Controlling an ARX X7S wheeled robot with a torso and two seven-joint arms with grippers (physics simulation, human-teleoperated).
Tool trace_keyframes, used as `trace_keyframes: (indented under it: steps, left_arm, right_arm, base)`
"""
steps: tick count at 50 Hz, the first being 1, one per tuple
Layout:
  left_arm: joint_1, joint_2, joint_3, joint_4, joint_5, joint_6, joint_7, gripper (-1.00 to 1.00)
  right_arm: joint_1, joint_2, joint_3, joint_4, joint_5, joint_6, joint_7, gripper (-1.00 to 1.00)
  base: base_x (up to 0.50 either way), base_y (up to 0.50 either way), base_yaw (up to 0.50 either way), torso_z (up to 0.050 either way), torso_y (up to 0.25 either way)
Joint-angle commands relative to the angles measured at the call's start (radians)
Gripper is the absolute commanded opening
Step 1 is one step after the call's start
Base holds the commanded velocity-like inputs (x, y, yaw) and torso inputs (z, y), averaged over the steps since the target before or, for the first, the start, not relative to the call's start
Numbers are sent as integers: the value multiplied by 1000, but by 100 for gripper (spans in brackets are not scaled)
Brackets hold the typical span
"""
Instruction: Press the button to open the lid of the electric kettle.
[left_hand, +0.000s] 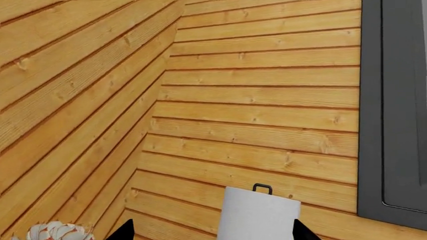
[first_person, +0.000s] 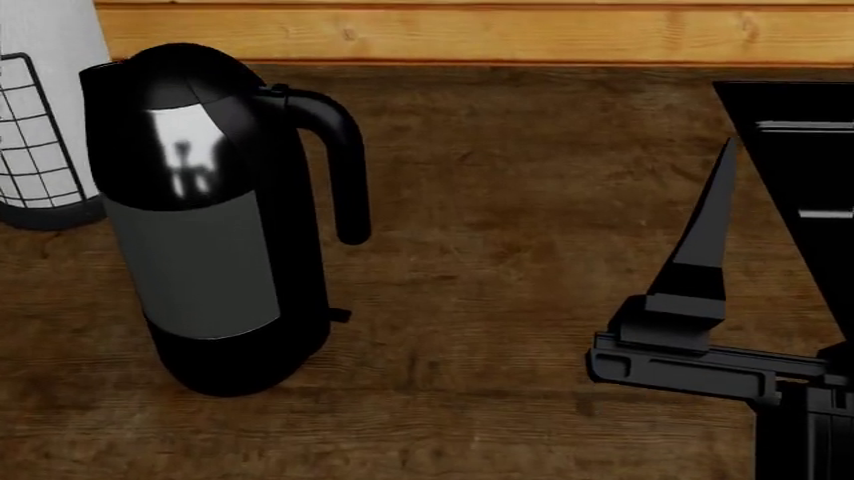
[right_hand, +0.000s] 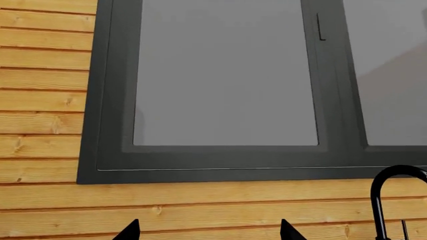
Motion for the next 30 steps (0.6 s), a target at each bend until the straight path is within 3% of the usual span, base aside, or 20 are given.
trace_keyframes:
  steps: [1,15,19,20,22,24,25,27,30]
  left_arm:
    - [-2,-6,4,-3,-3,1,-11,100]
    - [-2,-13,-1,10,-17,-7,-25,100]
    - [-7,-18,-11,13,-28,-12,-28,100]
    - [-8,-19,-15,18,-35,-20,-29,100]
    - [-10,-22,-21,23,-40,-26,-32,100]
    - [-13,-24,-29,29,-49,-31,-34,100]
    - [-13,-24,-30,24,-49,-26,-34,100]
    - [-15,-27,-35,26,-55,-30,-35,100]
    - [-19,-30,-44,28,-64,-36,-39,100]
  right_arm:
    - [0,-2,5,8,29,0,7,100]
    - [13,-14,29,15,76,35,36,100]
    - [107,8,37,-35,121,243,118,100]
    - [151,24,51,-50,164,303,140,100]
    - [367,175,10,-52,374,474,331,100]
    - [635,155,71,-32,568,752,395,100]
    - [735,162,65,35,690,815,445,100]
    - [873,210,26,181,954,814,652,100]
    - [1103,245,-104,409,1184,808,804,100]
  base:
    - [500,0,0,0,0]
    - [464,0,0,0,1]
    - [0,0,0,0,0]
    - [0,0,0,0,0]
    - [0,0,0,0,0]
    - [0,0,0,0,0]
    - [0,0,0,0,0]
    - [0,0,0,0,0]
    - [0,0,0,0,0]
